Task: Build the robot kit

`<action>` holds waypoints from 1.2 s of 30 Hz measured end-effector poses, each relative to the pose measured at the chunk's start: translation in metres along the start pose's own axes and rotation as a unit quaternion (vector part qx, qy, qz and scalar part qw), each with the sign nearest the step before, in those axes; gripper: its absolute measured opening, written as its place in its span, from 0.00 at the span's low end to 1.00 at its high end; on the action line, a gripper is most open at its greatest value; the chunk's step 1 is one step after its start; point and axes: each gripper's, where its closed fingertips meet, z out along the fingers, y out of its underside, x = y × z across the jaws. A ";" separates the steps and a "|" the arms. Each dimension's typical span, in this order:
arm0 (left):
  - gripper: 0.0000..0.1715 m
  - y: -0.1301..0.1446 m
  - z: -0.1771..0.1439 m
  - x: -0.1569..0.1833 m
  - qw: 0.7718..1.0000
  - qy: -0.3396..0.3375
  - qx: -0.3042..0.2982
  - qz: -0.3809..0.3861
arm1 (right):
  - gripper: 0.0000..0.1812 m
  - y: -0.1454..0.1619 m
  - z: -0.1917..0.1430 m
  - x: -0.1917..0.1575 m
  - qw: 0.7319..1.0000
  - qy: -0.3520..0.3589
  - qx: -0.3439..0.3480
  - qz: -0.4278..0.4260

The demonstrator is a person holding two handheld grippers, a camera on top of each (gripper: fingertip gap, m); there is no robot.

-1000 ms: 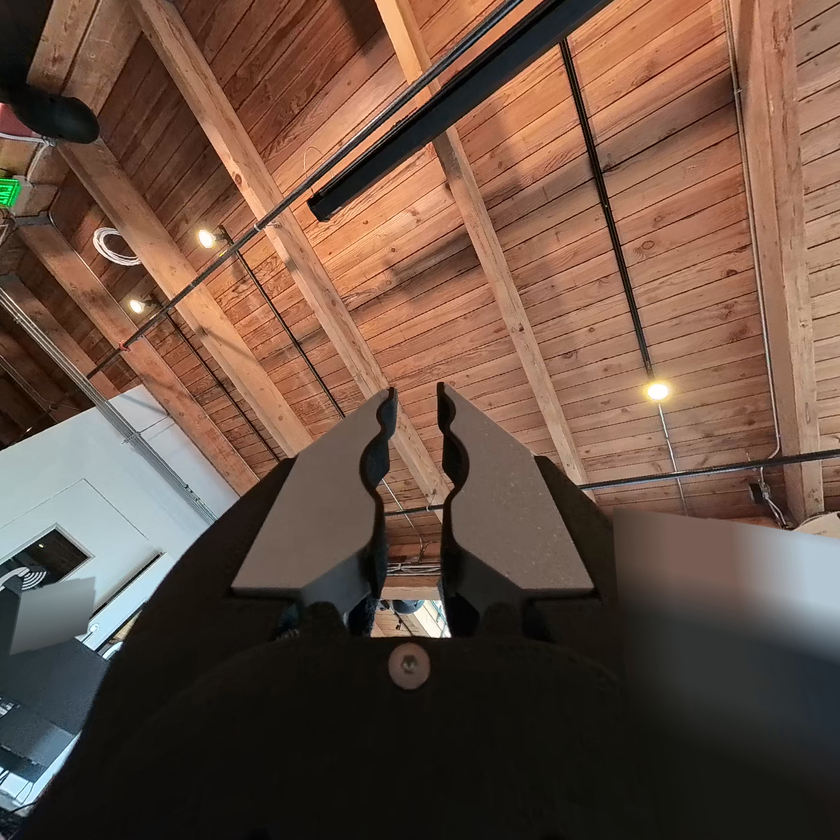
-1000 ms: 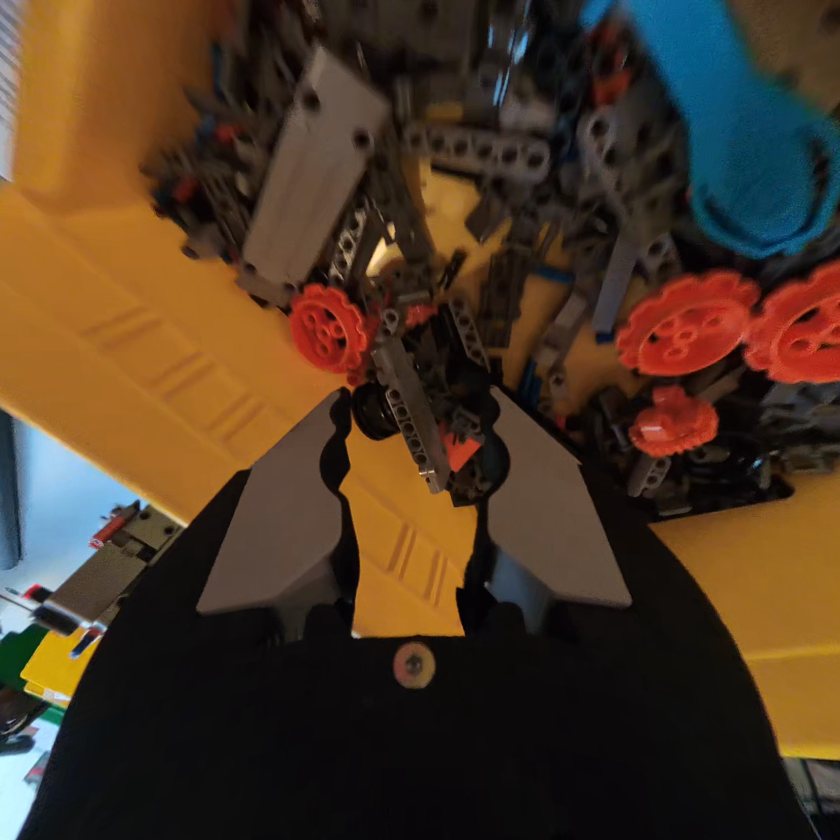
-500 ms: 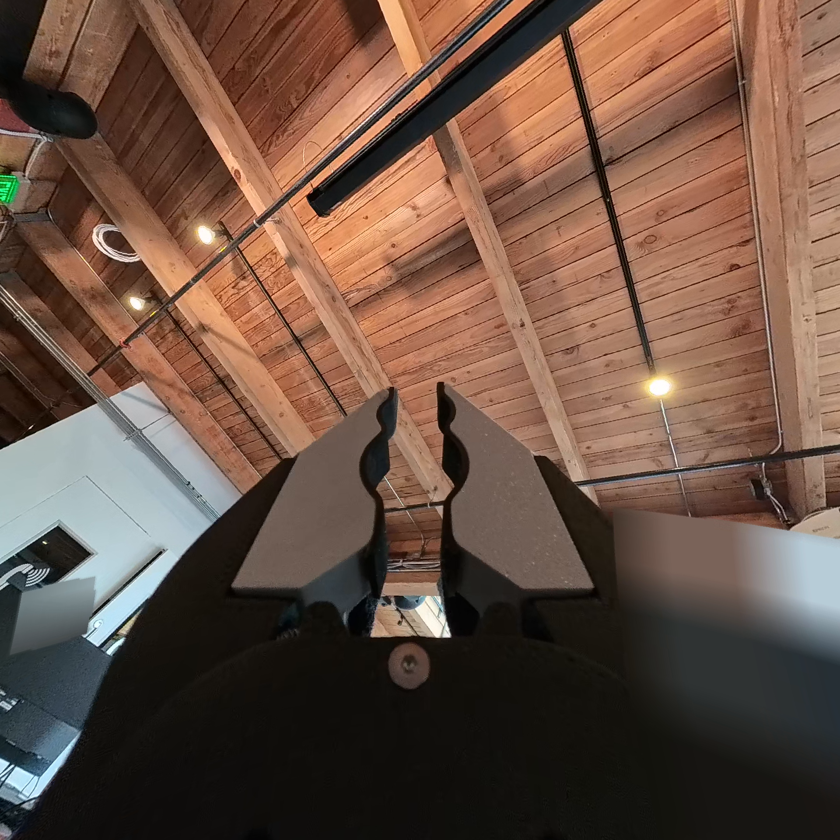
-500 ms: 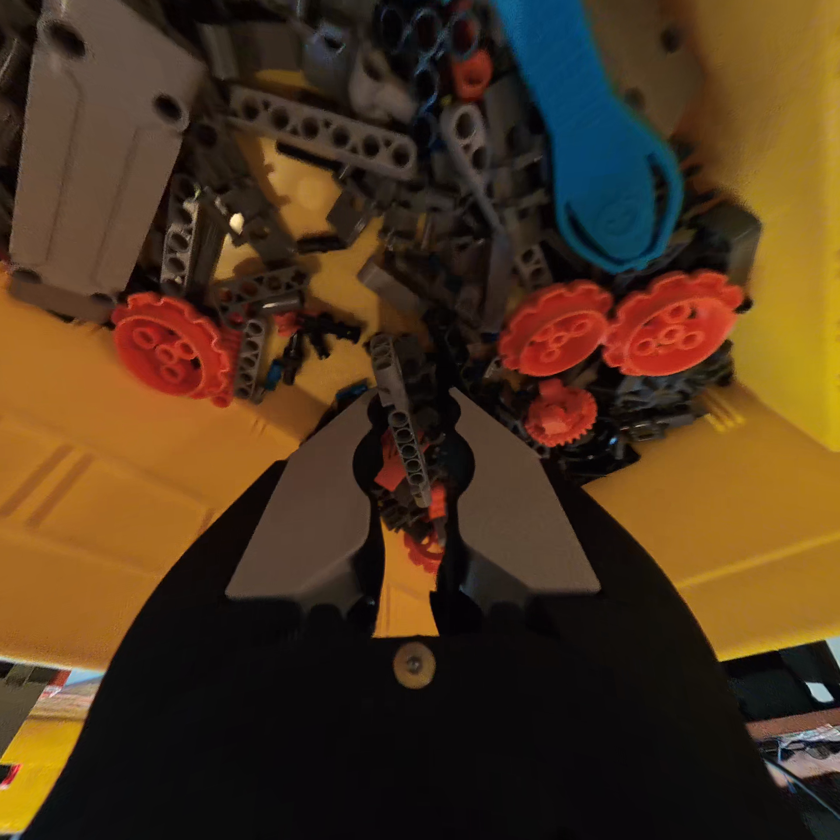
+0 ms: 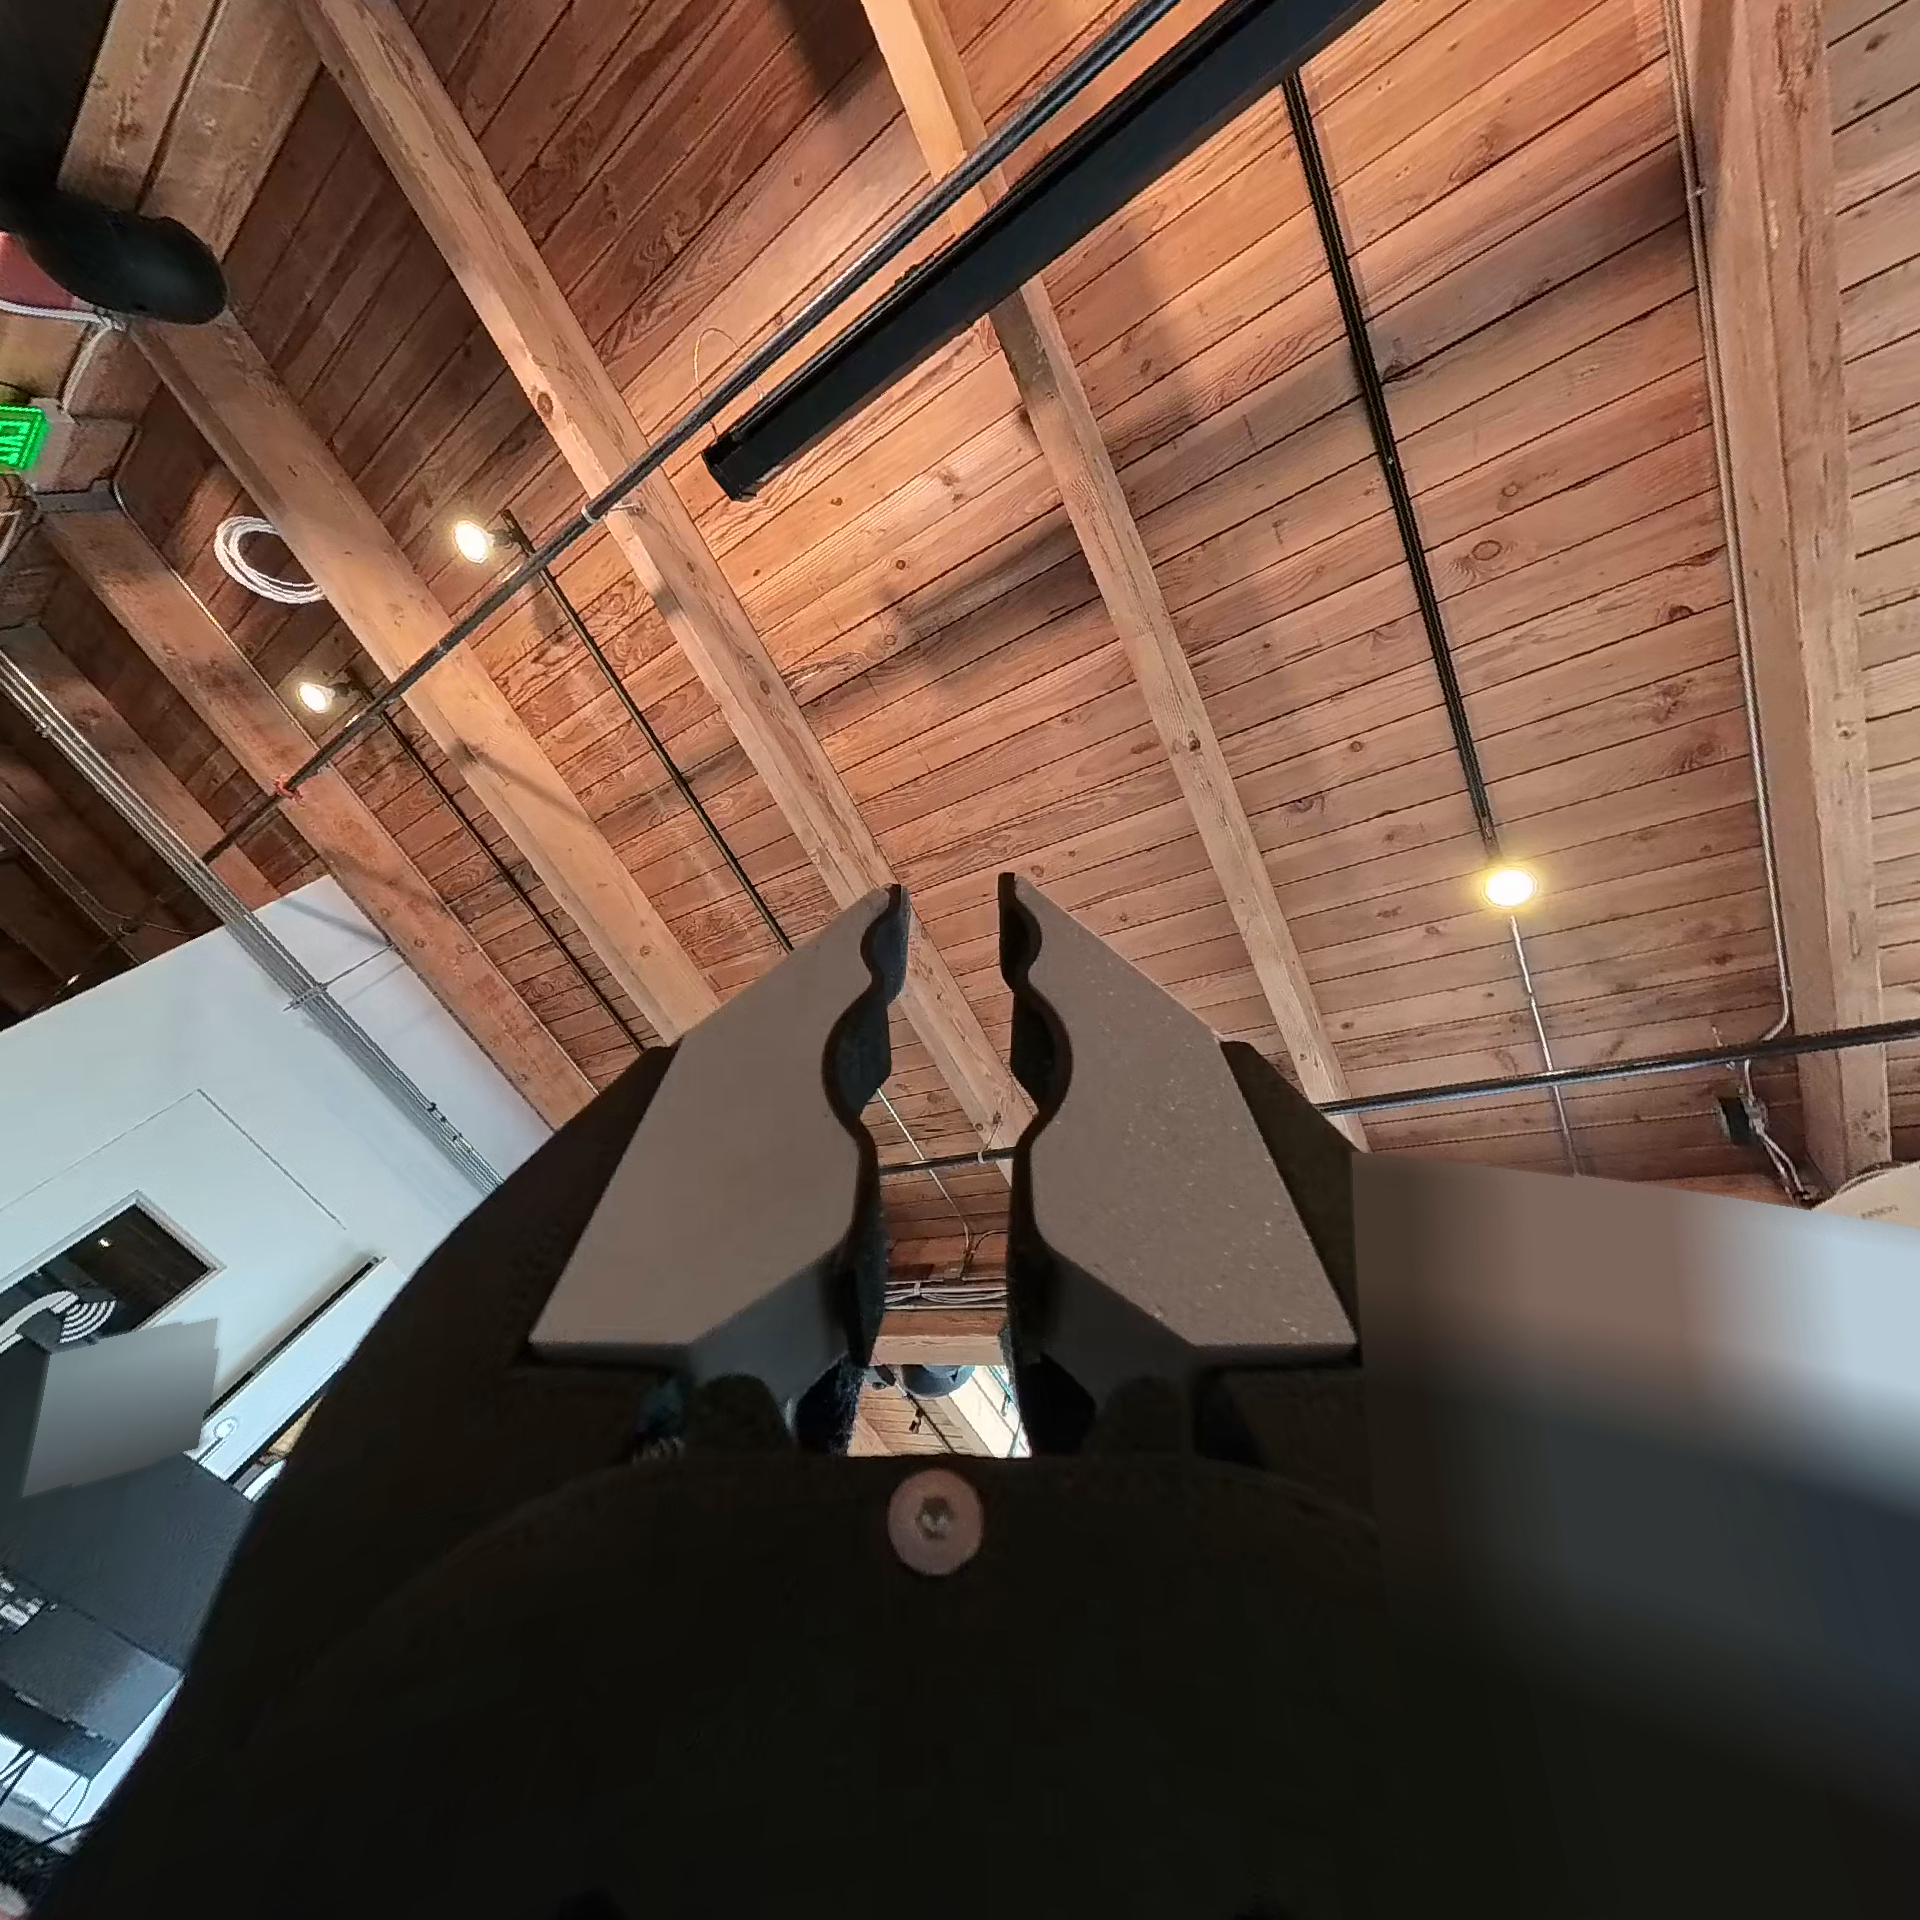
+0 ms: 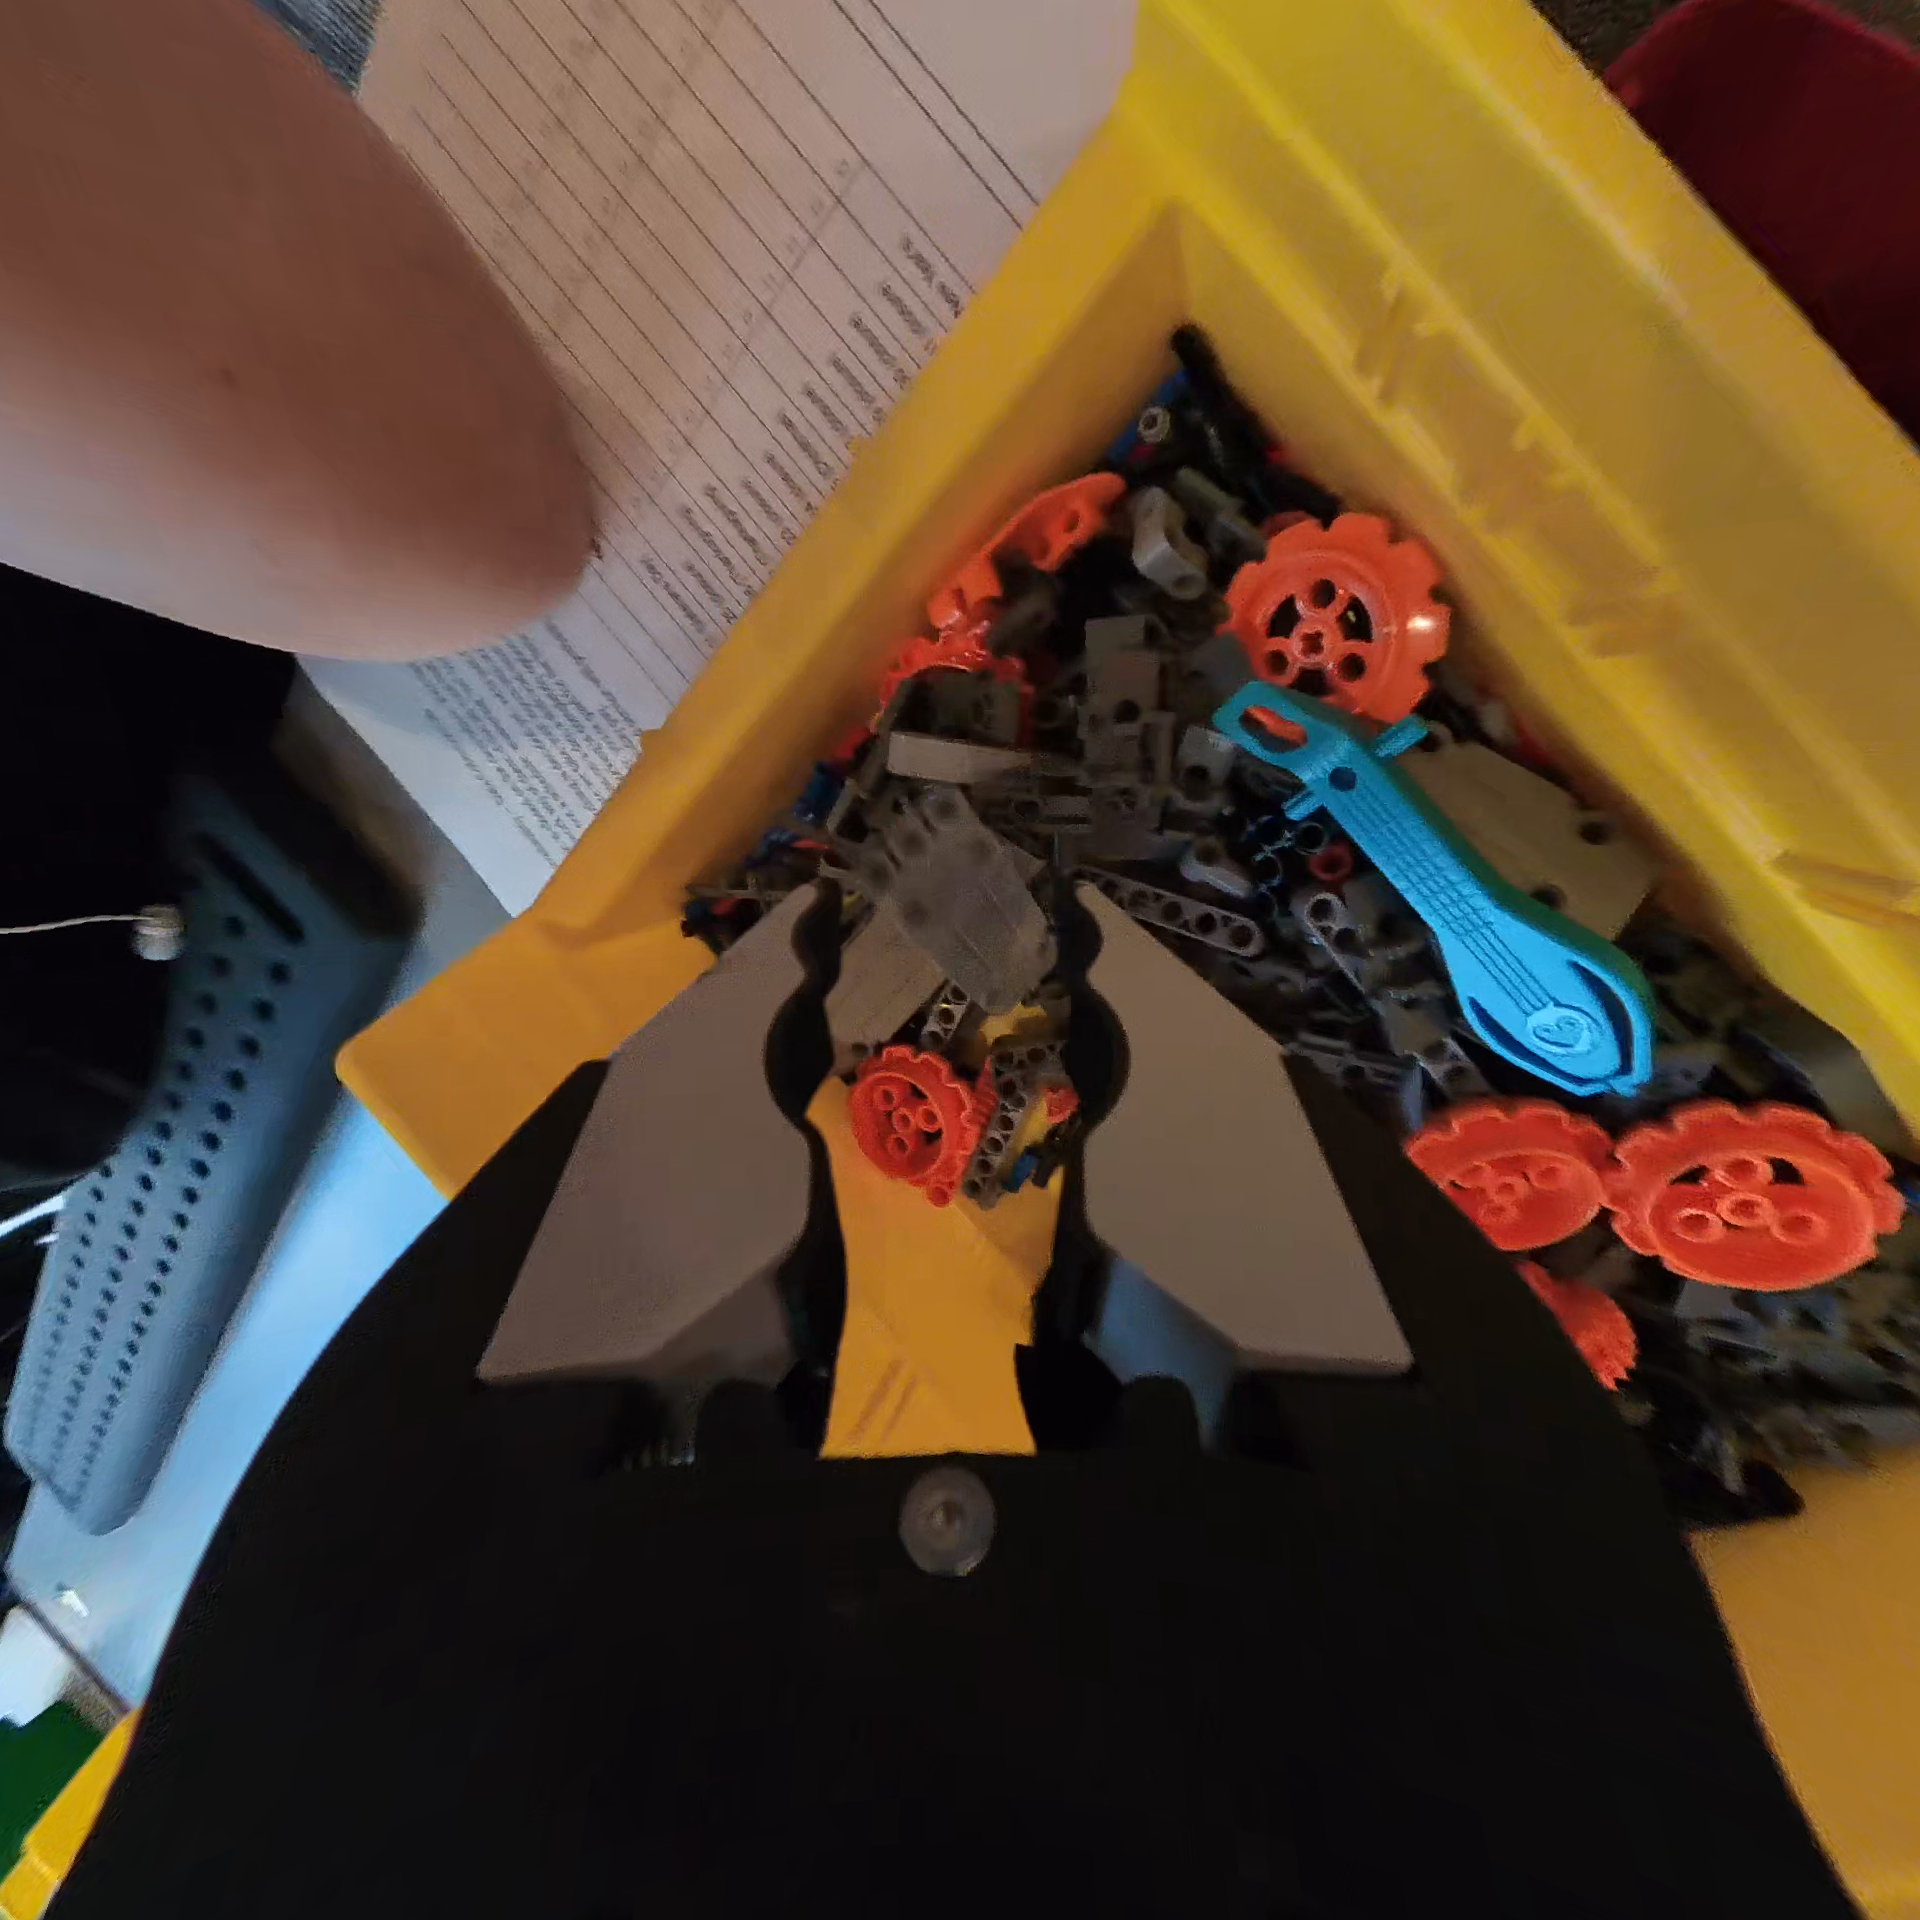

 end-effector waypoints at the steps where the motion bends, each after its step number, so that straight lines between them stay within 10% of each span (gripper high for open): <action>1: 0.09 0.000 0.000 0.000 1.000 0.000 0.000 -0.001 | 0.24 0.003 -0.001 0.003 1.000 0.012 -0.003 -0.008; 11: 0.09 0.000 0.000 0.000 1.000 0.001 0.000 -0.001 | 0.16 0.112 -0.013 0.041 0.976 0.115 -0.186 0.010; 22: 0.09 0.000 0.000 -0.001 1.000 -0.001 0.000 0.000 | 0.28 0.164 -0.050 0.079 0.935 0.195 -0.286 0.078; 36: 0.09 -0.004 -0.001 0.001 1.000 0.002 0.004 -0.002 | 0.12 0.166 -0.038 0.089 0.937 0.171 -0.290 0.091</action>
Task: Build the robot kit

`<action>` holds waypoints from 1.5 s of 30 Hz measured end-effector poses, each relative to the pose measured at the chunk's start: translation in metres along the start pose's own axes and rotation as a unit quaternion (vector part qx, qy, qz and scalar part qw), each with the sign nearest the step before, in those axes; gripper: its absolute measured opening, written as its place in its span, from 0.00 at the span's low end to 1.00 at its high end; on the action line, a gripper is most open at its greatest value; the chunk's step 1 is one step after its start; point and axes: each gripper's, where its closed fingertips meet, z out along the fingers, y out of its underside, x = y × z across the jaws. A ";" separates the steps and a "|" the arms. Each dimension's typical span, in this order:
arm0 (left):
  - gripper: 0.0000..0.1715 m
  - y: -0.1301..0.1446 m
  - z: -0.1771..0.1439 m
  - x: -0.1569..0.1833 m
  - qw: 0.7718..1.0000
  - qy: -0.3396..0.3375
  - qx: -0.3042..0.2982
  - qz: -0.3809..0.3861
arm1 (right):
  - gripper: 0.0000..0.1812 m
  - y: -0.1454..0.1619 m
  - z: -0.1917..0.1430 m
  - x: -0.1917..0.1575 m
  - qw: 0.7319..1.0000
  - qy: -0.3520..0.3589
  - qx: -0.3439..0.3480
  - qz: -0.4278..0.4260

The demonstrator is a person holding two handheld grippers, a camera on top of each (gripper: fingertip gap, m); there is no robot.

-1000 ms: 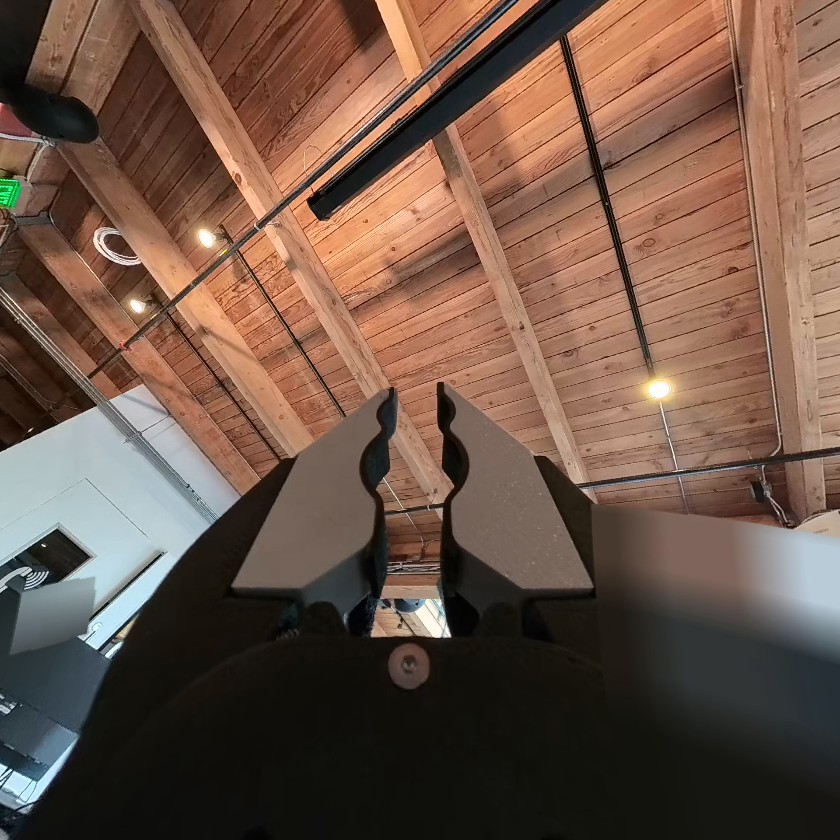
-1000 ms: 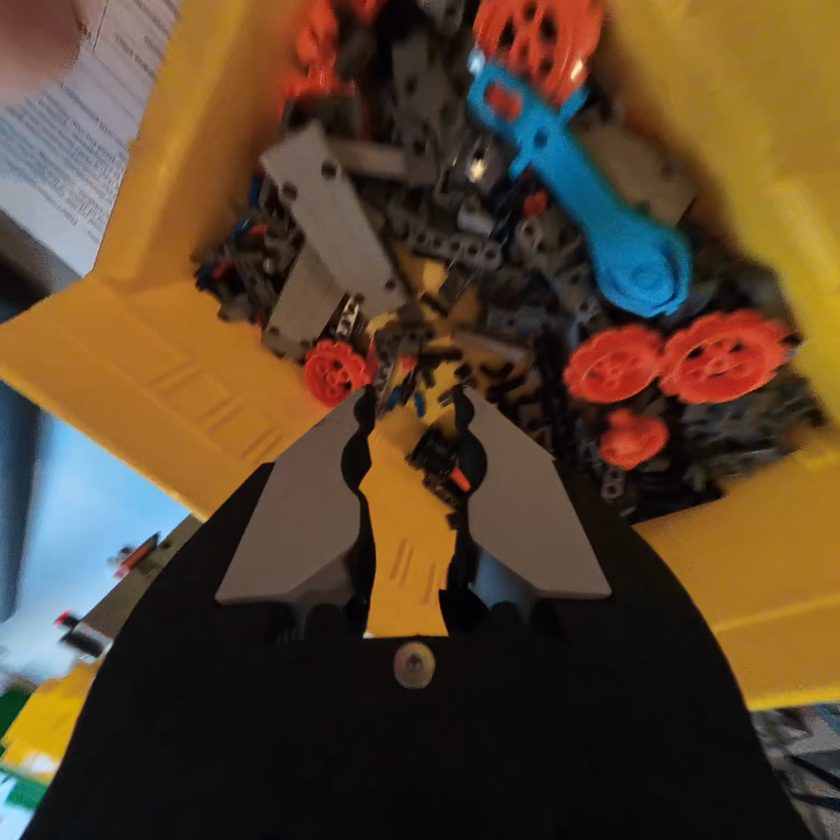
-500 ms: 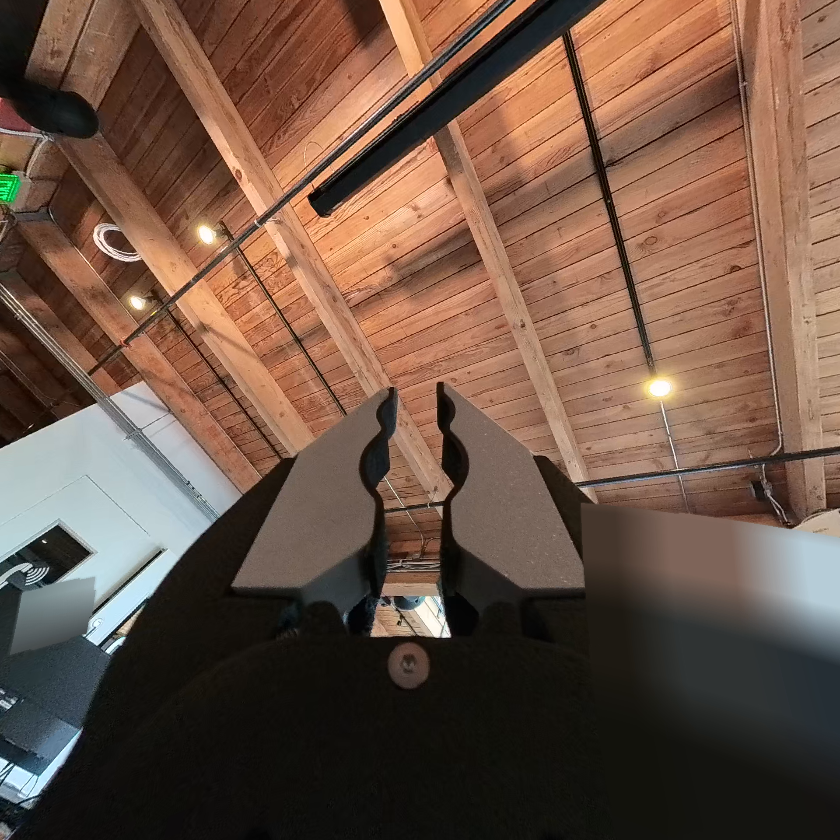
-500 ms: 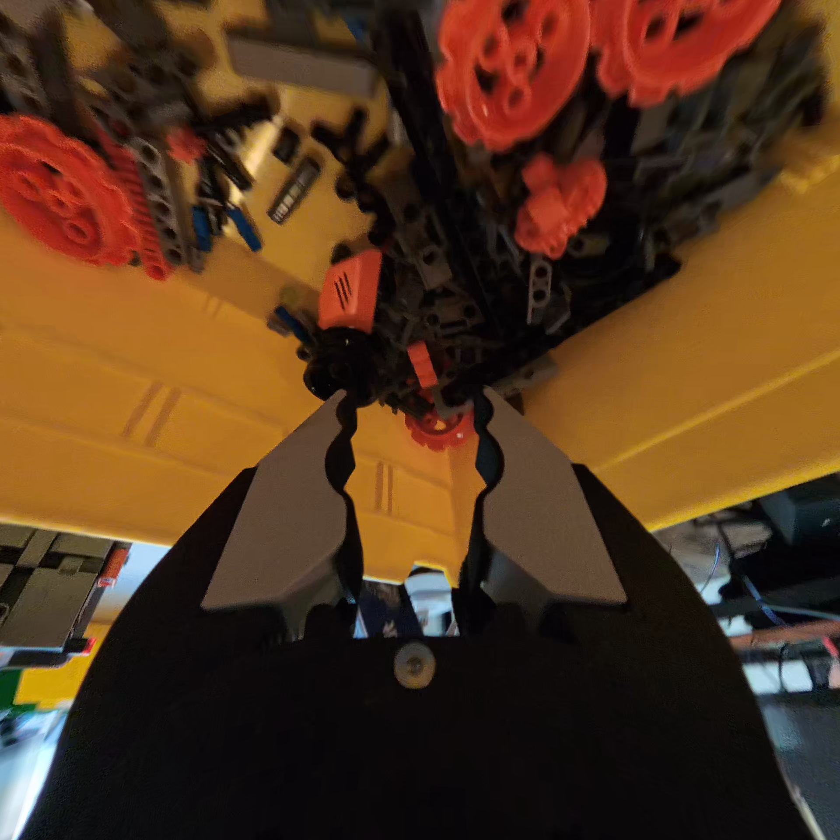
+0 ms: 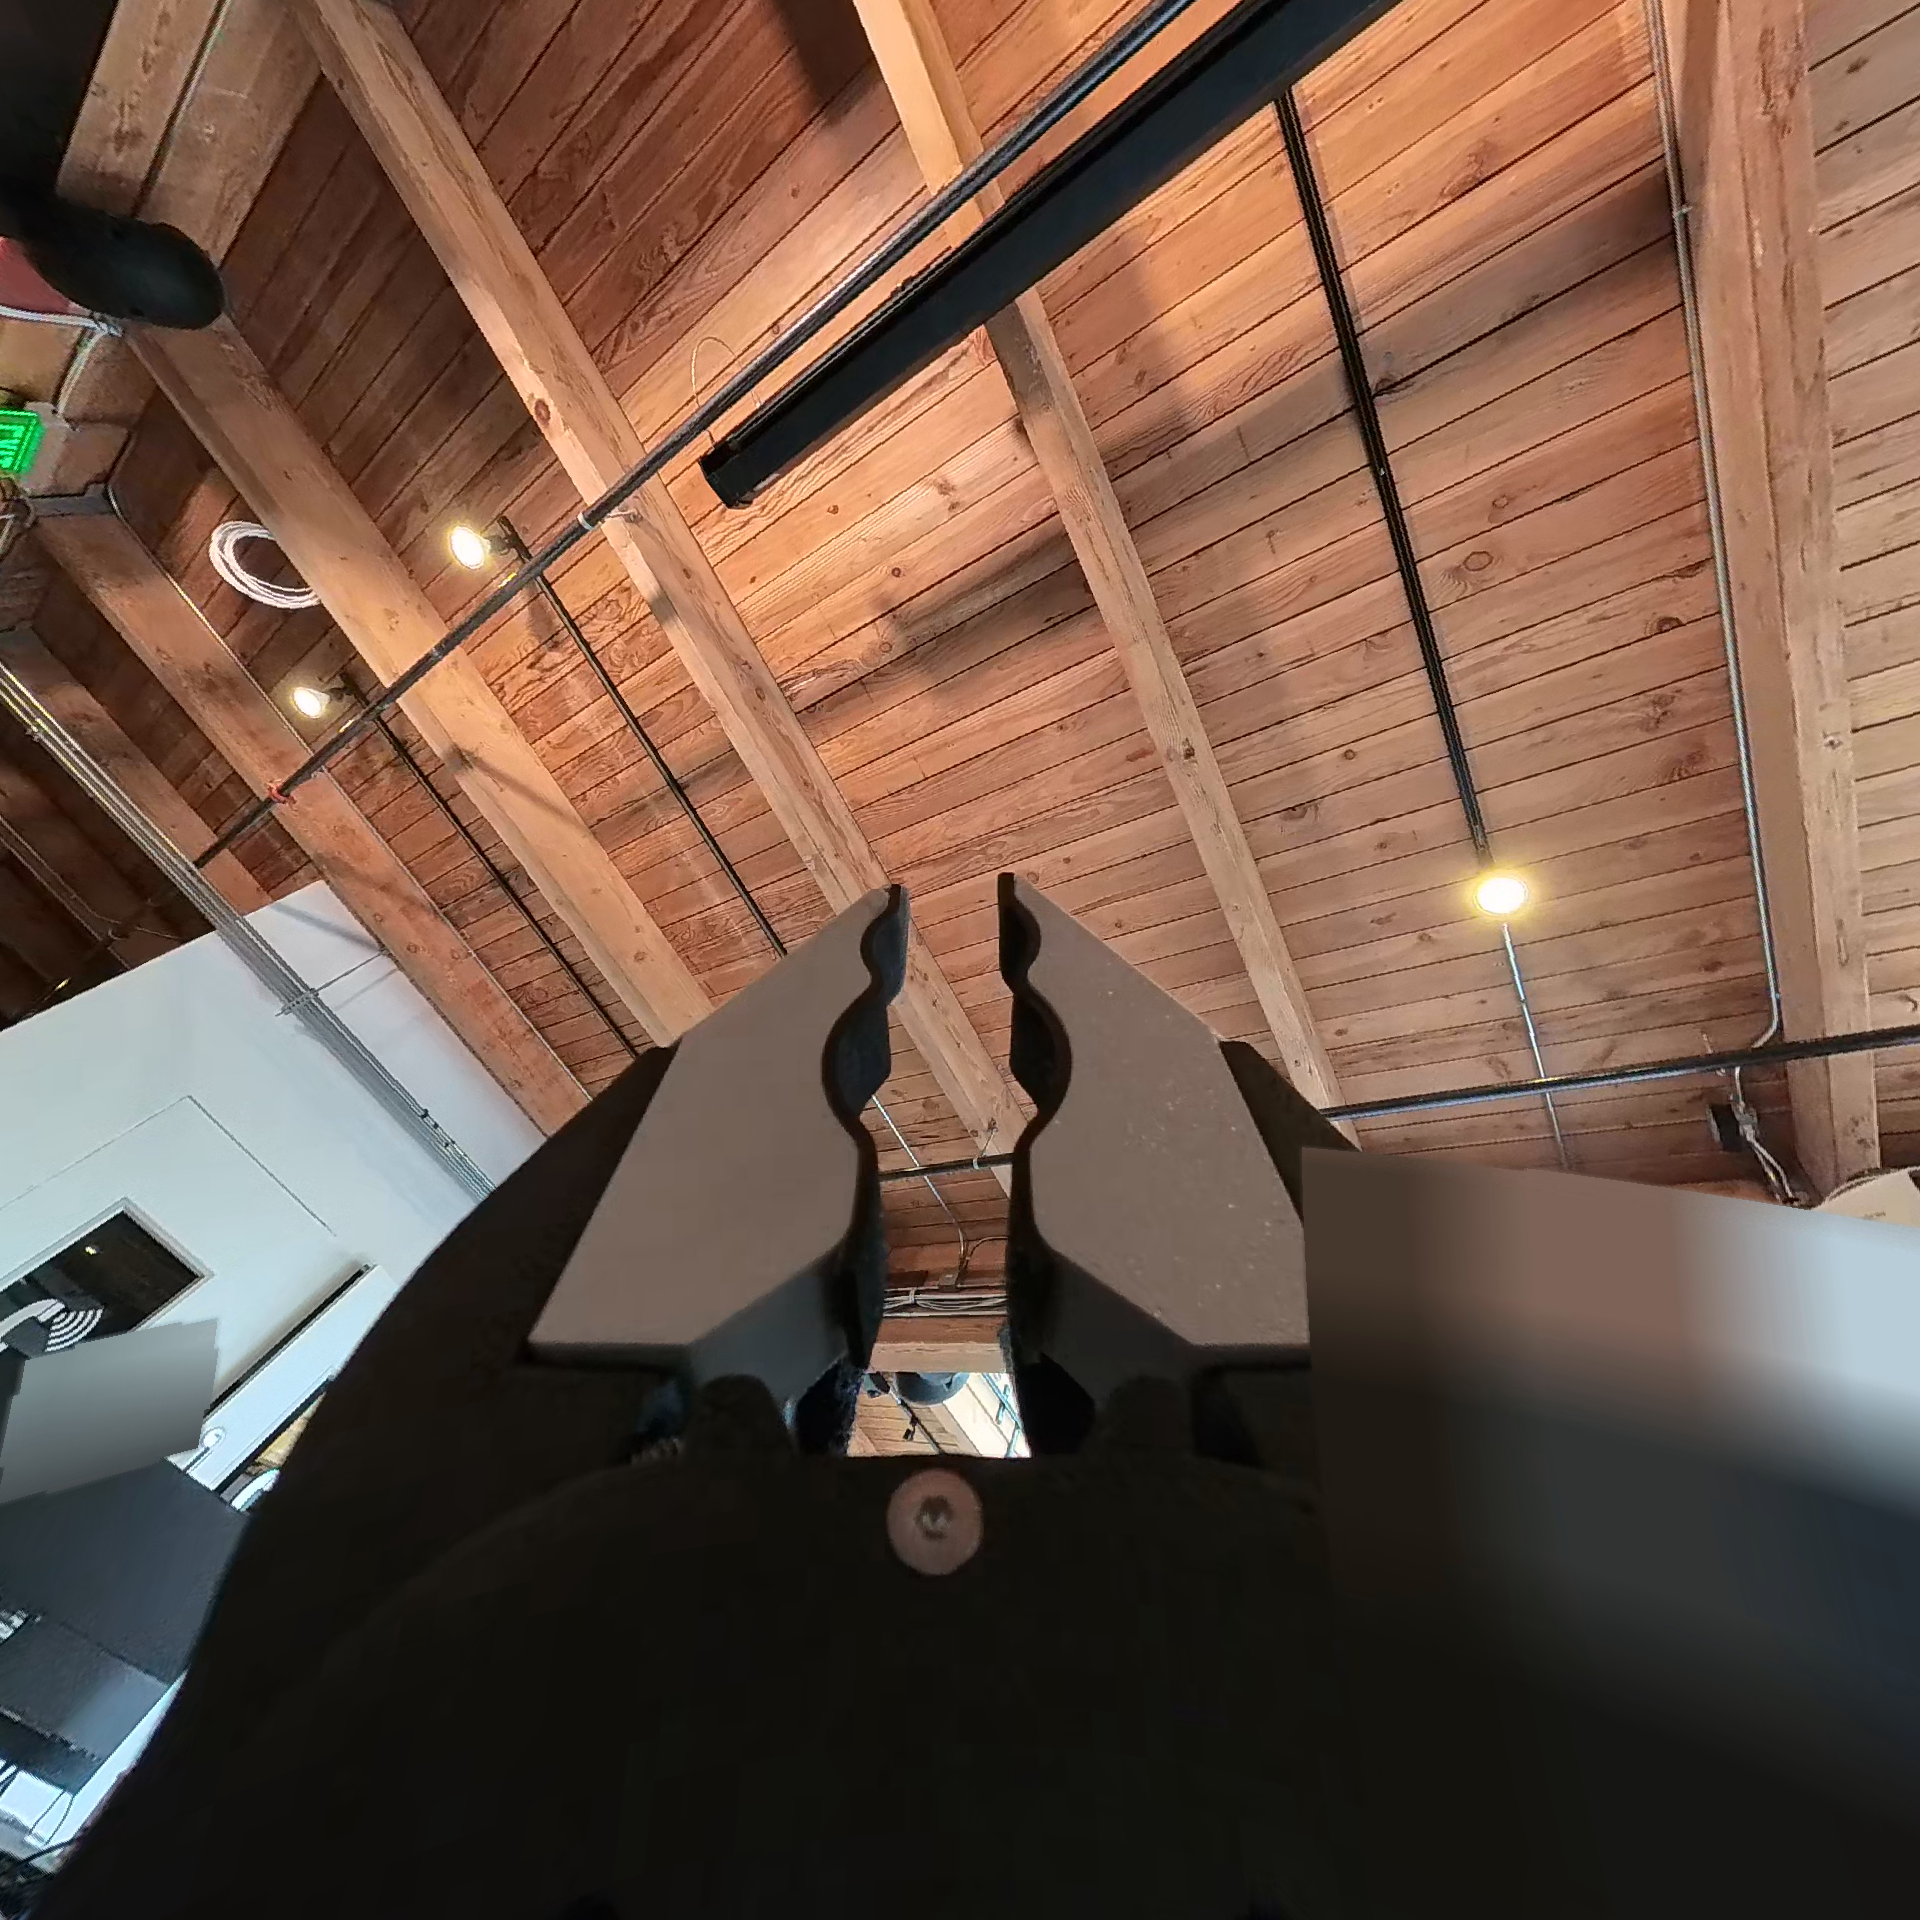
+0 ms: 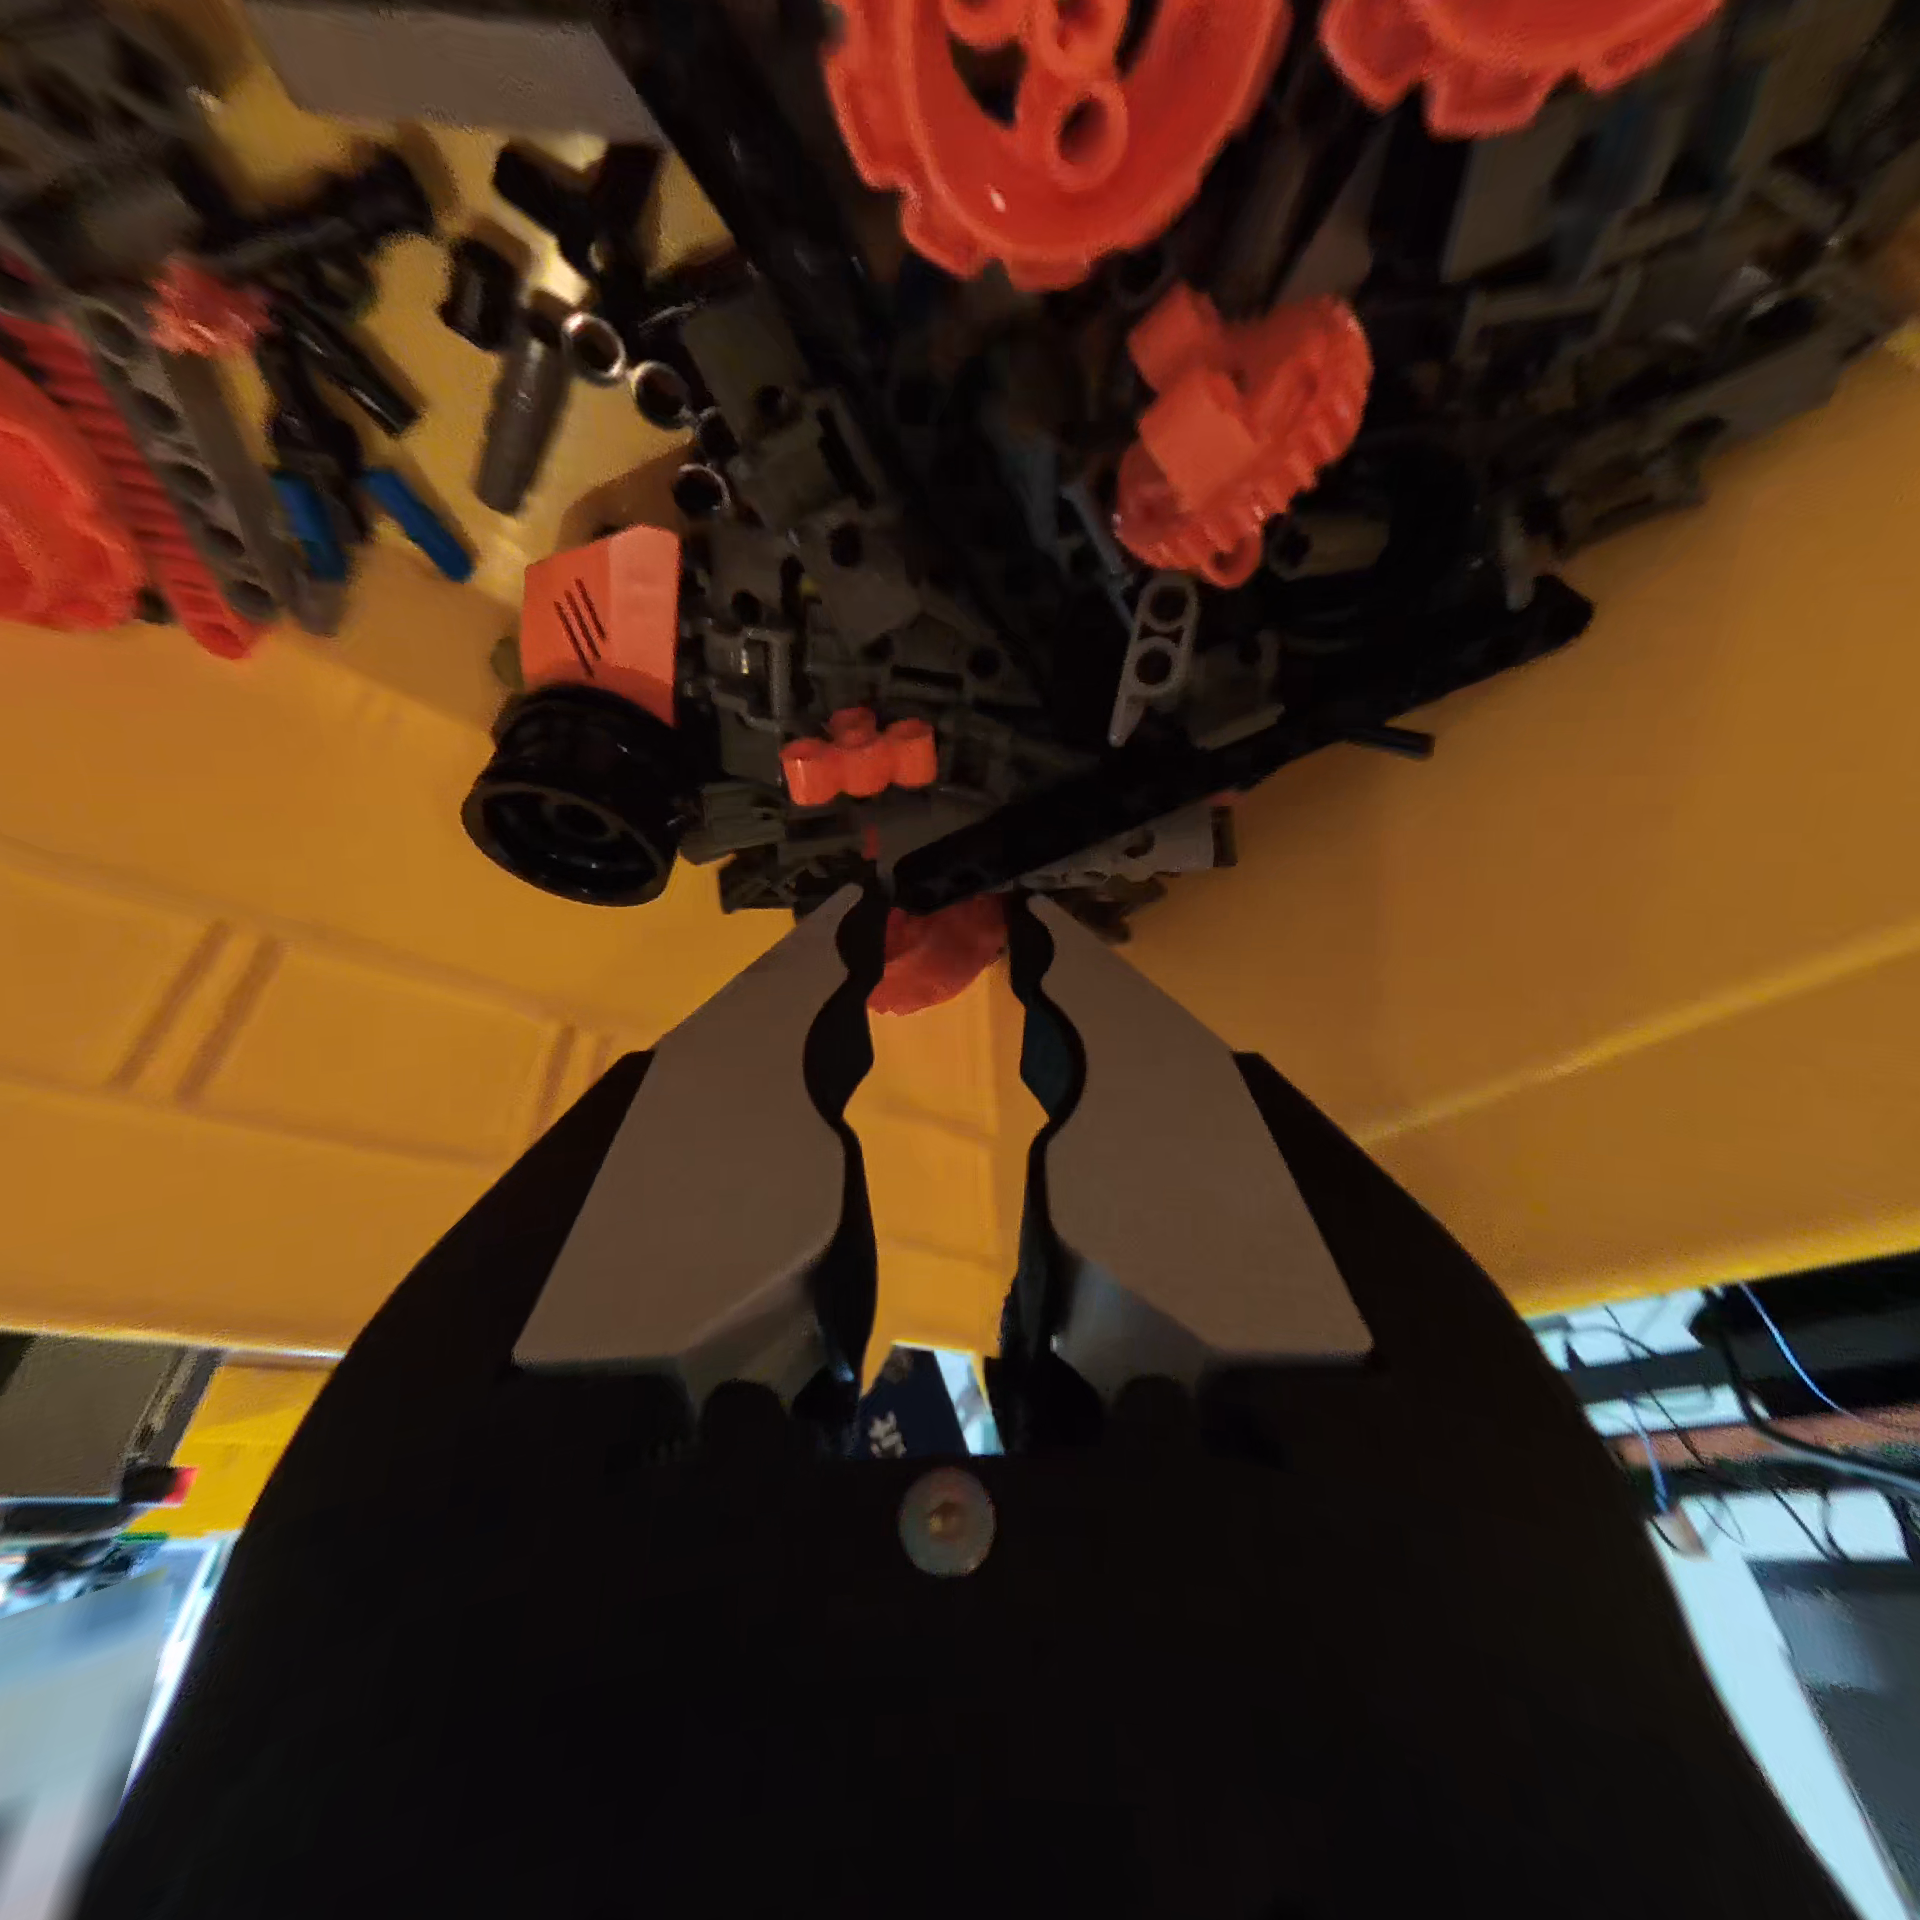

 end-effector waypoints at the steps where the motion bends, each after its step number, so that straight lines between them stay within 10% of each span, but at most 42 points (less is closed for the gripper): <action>1: 0.09 0.000 0.000 0.000 1.000 0.000 0.000 0.000 | 0.12 -0.004 -0.001 -0.004 1.000 -0.011 0.011 0.002; 6: 0.09 0.002 0.000 0.000 1.000 0.000 -0.002 0.002 | 0.00 -0.036 -0.006 -0.033 0.995 -0.069 0.068 -0.020; 18: 0.09 0.004 0.001 0.000 1.000 -0.001 -0.005 0.003 | 0.09 -0.122 -0.042 -0.099 0.975 -0.107 0.157 -0.114; 30: 0.08 0.002 0.000 0.001 1.000 0.000 -0.002 0.002 | 0.16 0.019 -0.008 -0.008 0.997 -0.052 -0.012 0.060; 45: 0.09 0.004 0.001 -0.002 1.000 -0.002 -0.005 0.001 | 0.01 -0.025 -0.004 -0.027 0.996 -0.076 0.052 0.008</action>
